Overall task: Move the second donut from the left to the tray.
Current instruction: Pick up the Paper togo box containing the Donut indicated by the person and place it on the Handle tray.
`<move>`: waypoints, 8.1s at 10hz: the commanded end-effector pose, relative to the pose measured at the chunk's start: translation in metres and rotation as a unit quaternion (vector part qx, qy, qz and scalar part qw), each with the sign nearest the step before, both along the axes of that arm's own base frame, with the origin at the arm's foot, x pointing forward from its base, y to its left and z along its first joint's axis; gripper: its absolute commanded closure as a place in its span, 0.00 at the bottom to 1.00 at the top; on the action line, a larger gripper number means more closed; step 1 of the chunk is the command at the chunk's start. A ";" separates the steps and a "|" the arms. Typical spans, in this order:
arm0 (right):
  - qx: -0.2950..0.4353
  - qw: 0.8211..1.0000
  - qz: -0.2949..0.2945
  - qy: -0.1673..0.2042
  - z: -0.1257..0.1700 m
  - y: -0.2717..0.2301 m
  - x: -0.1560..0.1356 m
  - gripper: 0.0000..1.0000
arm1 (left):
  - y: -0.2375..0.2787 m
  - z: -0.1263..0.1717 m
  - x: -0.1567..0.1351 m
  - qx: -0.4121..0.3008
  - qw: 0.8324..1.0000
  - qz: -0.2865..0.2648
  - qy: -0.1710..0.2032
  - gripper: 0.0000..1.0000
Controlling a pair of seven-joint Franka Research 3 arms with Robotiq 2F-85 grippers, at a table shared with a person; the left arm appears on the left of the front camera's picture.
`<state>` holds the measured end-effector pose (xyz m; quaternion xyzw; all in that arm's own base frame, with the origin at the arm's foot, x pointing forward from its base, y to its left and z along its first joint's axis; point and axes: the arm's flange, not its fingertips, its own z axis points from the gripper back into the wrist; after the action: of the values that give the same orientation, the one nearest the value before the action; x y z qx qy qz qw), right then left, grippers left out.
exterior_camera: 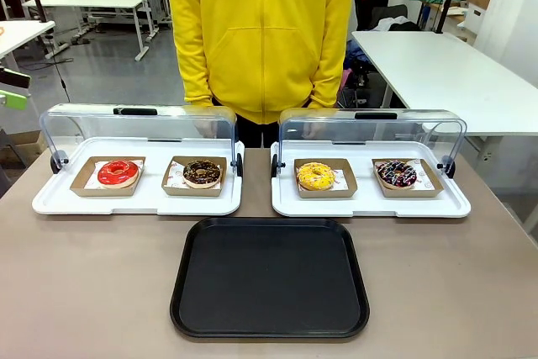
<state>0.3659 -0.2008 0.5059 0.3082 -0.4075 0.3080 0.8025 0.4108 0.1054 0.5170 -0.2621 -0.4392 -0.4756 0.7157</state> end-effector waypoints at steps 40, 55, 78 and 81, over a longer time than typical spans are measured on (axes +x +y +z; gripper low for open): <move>0.006 1.000 0.004 -0.018 0.002 -0.001 0.003 0.00 | -0.001 0.002 0.003 -0.009 1.000 -0.001 -0.005 0.00; 0.006 1.000 0.004 -0.018 0.002 -0.001 0.003 0.00 | -0.001 0.002 0.003 -0.009 1.000 -0.001 -0.005 0.00; 0.006 1.000 0.004 -0.018 0.002 -0.001 0.003 0.00 | -0.260 0.034 0.034 0.370 0.915 -0.149 0.056 0.00; 0.006 1.000 0.004 -0.018 0.002 -0.001 0.003 0.00 | -0.287 -0.023 0.045 0.394 0.904 -0.161 0.049 0.00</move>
<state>0.3658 -0.2012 0.5064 0.3072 -0.4067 0.3085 0.8032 0.4516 -0.1833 0.5025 -0.0603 -0.1300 -0.7071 0.6924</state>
